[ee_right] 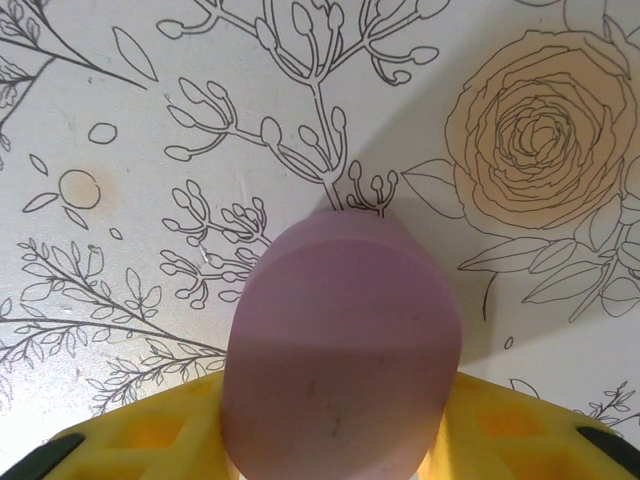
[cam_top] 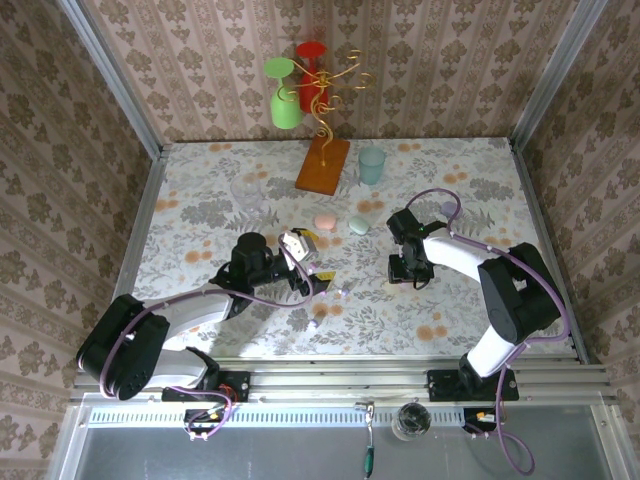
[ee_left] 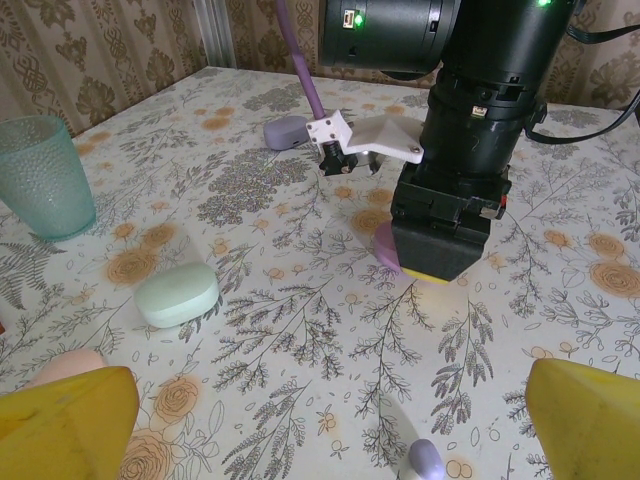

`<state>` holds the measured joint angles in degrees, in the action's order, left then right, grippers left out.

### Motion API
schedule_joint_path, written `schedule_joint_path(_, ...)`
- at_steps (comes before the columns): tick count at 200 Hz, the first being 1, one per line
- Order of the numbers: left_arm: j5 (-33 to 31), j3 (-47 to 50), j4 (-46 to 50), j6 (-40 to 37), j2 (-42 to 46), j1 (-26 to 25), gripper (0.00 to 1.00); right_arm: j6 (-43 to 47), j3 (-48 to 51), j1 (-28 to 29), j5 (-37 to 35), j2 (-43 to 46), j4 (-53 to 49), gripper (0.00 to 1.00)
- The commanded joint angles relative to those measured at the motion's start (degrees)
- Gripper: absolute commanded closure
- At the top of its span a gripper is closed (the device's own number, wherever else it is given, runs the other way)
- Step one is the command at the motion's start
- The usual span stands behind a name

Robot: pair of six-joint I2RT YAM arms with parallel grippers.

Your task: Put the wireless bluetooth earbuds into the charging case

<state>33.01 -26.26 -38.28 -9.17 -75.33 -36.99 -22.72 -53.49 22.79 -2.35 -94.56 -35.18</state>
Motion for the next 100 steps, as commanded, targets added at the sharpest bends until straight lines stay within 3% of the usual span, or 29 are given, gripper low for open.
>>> schedule_joint_path(1,0.89,-0.55,-1.92,1.07,-0.39,0.34,0.00,-1.40,-0.20,0.20,-1.69,-0.57,0.69,0.54)
schedule_joint_path(100,1.40,0.86,-5.66,2.89,-1.57,2.01,0.00,1.70,0.41,0.54,0.98,2.32,2.92,0.60)
